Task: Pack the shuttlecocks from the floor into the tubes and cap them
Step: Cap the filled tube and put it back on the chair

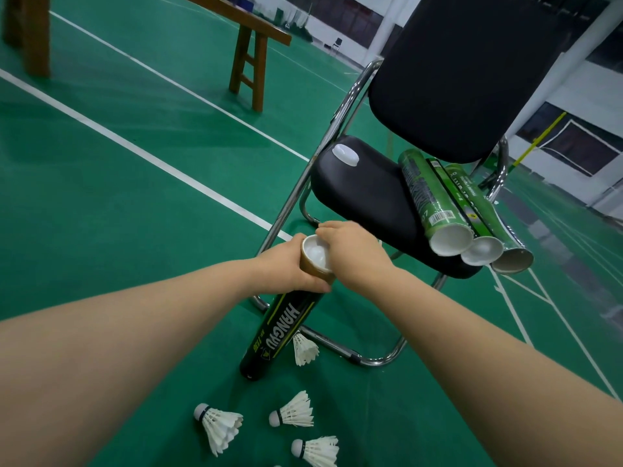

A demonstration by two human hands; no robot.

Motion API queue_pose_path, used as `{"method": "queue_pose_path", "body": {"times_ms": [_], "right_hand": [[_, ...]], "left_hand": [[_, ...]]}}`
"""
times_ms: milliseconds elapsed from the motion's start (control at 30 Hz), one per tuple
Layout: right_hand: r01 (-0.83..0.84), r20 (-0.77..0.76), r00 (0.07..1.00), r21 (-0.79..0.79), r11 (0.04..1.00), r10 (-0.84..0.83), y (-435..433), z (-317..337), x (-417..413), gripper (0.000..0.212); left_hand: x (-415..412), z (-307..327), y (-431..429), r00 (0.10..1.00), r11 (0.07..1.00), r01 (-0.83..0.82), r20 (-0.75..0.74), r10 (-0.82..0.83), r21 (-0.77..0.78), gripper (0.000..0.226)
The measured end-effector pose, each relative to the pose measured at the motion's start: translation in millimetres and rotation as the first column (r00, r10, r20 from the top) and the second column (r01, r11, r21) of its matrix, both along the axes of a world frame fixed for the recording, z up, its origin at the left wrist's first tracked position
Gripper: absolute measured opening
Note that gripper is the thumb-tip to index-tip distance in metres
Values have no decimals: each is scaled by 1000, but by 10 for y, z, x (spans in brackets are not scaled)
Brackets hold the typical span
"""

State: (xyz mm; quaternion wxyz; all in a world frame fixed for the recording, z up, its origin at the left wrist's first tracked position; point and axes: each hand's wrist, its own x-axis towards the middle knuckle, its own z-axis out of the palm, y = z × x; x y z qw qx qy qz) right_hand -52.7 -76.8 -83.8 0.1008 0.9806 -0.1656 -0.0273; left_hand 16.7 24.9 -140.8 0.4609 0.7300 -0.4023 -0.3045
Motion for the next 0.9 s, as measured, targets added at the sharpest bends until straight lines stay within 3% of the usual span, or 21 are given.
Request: {"method": "queue_pose_path", "body": {"times_ms": [100,200,300,367,433,500,567,633,733,800,900], "right_hand": [[133,90,979,397,908,-183,-24,-106,-47,54],[89,221,898,756,648,-381,-29,-217,-112,49],[30,231,790,910,413,-567,-9,-333,-118,43],[4,138,709,980,199,-692,16,-381,-118,35],[-28,62,671,998,58,-739,33,-363,-115,24],[-25,25,661,1000,11,-750,39,-339,-100,20],[16,33,667,998,58,-745,48,-330,-89,21],[67,46,679,990,125,-733,65,-310,-74,24],[158,42,699,965,211,-714,116,-286,-68,26],[211,-35,690,965,155,-723,199,-288,-68,27],[226,-178,661,974,-33,-729,396,-271,-120,38]], "left_hand": [[9,-3,25,1000,1000,-2,-11,2,3,71],[-11,-8,14,998,1000,-7,-58,6,-11,71],[-30,-5,20,997,1000,-12,-76,11,-8,70],[-32,-12,15,996,1000,-16,-85,16,-9,71],[-42,-13,9,997,1000,-21,-76,20,-13,72],[-38,-24,1,996,999,-37,-85,36,-8,72],[-30,-13,7,992,999,-40,-116,41,7,72],[-22,25,37,966,1000,15,-258,-10,16,73],[-10,83,86,840,1000,31,-541,-27,-3,67],[-40,139,131,805,999,-38,-592,35,6,44],[-145,180,204,807,973,-209,-546,226,94,18]]}}
